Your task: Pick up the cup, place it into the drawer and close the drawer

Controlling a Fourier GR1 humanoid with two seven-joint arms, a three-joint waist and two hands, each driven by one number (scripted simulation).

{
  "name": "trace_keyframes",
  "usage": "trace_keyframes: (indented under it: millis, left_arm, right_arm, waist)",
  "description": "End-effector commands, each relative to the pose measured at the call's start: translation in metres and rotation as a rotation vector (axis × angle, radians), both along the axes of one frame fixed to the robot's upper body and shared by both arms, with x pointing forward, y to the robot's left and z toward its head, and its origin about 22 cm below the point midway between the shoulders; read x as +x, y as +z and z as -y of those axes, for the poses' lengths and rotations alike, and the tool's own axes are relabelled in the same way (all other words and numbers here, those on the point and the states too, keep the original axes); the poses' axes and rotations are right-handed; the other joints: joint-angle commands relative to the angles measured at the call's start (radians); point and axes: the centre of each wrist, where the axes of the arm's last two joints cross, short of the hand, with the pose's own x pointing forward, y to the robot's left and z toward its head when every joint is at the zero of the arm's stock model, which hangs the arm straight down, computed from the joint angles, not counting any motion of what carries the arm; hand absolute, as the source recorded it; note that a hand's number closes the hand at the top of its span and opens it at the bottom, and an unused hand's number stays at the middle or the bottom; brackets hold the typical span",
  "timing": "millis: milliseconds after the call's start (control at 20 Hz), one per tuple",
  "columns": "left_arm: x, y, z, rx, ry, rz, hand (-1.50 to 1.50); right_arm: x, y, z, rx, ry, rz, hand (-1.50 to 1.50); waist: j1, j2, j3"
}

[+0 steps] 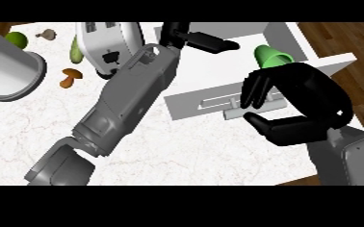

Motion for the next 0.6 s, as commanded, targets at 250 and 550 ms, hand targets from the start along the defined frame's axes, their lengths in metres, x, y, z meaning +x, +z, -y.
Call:
trace_keyframes:
  millis: [250,550]
  left_arm:
    - [0.003,0.012,0.003,-0.114,0.099,0.035,-1.5]
    - [0.0,-0.013,-0.01,-0.152,0.1,0.009,-1.5]
  right_arm:
    - [-0.017,-0.014,0.014,-0.499,0.069,-0.061,-1.5]
    - [-0.027,-0.053,0.009,-0.687,-0.111,0.008,-1.5]
  waist:
    - [0.078,-0.025,0.001]
    - [0.162,-0.032,0.002]
